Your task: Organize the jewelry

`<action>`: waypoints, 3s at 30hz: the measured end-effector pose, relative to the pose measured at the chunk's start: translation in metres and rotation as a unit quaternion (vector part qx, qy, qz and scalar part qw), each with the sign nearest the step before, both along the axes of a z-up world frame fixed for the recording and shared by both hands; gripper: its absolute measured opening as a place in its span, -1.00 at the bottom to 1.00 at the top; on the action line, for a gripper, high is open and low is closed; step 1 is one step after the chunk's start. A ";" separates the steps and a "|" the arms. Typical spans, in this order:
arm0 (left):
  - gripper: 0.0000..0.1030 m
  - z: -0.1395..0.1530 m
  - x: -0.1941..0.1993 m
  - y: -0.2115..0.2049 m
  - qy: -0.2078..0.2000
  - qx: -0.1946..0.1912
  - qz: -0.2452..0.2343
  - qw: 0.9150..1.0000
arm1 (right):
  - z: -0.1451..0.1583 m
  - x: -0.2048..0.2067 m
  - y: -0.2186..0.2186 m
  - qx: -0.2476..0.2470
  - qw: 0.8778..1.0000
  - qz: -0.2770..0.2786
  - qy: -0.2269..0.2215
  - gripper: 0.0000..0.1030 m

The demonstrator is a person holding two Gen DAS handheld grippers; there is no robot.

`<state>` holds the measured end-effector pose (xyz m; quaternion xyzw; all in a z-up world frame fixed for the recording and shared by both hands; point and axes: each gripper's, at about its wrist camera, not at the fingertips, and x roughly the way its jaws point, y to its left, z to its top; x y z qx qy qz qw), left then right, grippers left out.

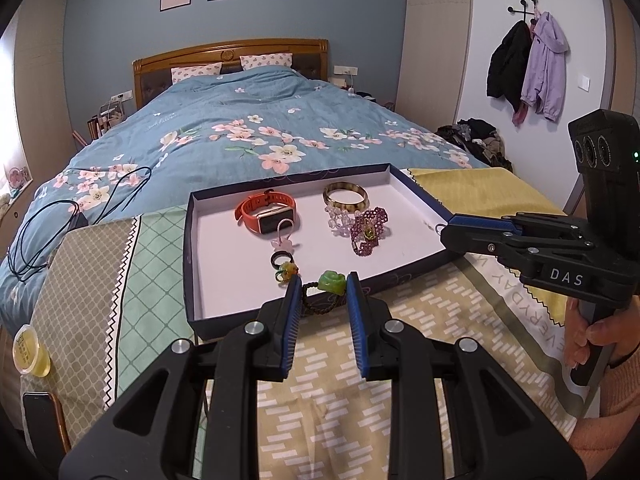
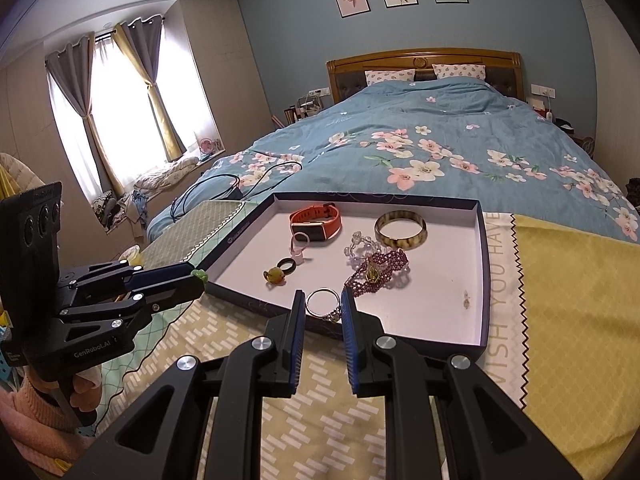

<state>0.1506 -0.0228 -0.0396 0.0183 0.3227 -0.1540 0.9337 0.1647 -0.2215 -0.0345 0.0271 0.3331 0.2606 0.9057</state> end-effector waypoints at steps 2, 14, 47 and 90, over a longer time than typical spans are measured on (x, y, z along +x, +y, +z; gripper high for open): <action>-0.55 0.000 0.002 0.000 0.000 -0.002 0.001 1.000 | 0.001 0.002 0.000 0.001 1.000 -0.001 -0.001 -0.69; -0.55 0.003 0.009 0.000 -0.005 0.001 0.006 1.000 | 0.003 0.009 -0.002 0.004 1.000 -0.004 -0.003 -0.69; -0.55 0.002 0.037 0.004 -0.009 0.010 0.025 1.000 | 0.005 0.041 0.000 0.025 1.000 -0.014 0.001 -0.69; -0.55 0.000 0.056 0.010 -0.007 0.015 0.038 0.999 | -0.003 0.069 0.005 0.022 0.999 -0.019 0.022 -0.69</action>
